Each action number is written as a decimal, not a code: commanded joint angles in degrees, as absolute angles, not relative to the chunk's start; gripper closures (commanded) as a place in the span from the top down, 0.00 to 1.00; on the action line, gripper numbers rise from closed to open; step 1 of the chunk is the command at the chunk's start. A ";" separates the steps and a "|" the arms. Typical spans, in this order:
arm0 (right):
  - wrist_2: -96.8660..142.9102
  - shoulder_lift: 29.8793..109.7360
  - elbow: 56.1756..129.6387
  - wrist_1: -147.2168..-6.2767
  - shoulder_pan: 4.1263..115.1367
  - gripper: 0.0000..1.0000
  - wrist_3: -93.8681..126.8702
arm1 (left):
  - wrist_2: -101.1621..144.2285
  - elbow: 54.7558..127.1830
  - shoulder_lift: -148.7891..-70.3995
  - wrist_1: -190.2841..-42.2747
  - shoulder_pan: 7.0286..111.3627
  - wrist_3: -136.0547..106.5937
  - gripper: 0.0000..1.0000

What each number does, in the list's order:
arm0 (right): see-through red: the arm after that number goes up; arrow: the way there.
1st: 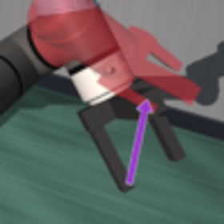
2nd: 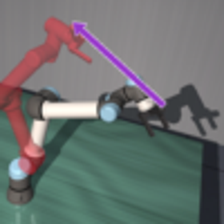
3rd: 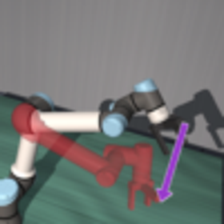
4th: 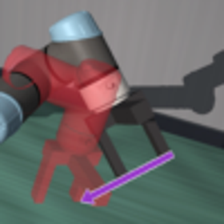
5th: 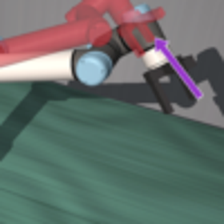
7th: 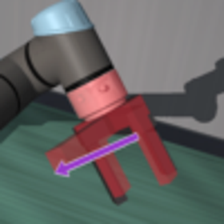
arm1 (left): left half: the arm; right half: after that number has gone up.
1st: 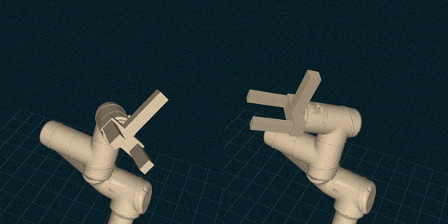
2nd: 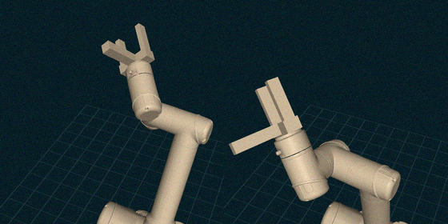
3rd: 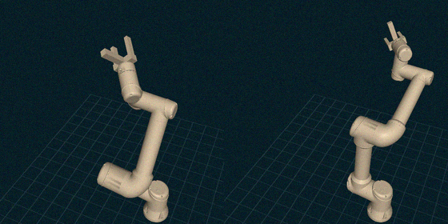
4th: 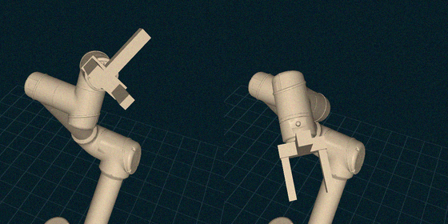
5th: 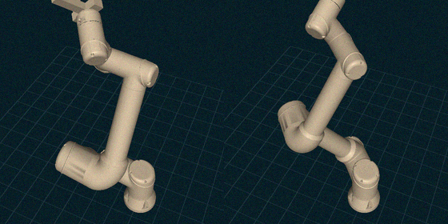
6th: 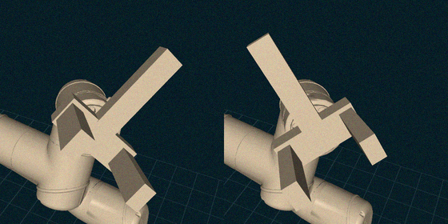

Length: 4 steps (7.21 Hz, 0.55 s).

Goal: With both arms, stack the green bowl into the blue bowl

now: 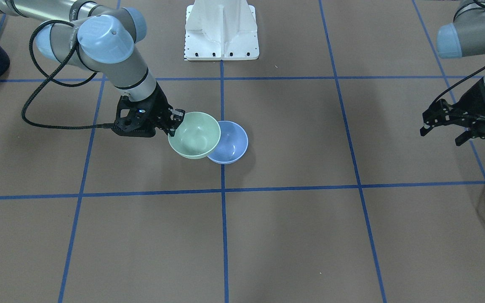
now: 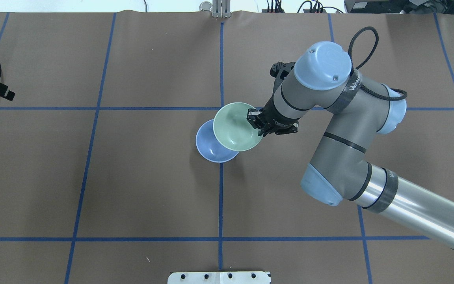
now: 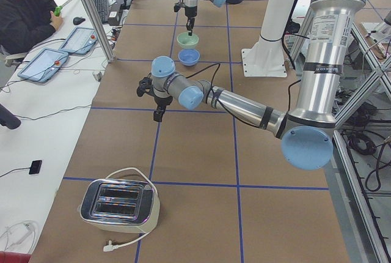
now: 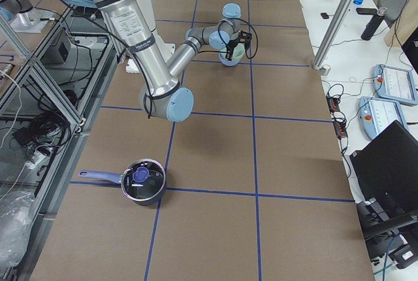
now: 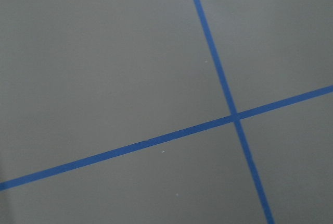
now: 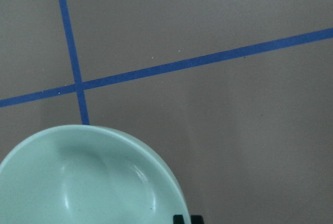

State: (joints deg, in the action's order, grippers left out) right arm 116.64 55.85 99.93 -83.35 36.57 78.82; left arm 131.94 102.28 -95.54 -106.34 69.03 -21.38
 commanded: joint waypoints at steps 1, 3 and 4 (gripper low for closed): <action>113.84 54.76 99.58 -83.23 33.50 0.00 80.33 | 131.92 102.30 -94.48 -106.61 70.13 -20.04 0.98; 111.98 55.28 99.06 -81.49 31.56 0.00 80.42 | 132.45 102.39 -94.22 -106.61 71.28 -19.95 0.98; 111.80 55.20 97.83 -80.26 31.55 0.00 80.42 | 132.45 102.39 -94.13 -106.61 71.37 -19.86 0.98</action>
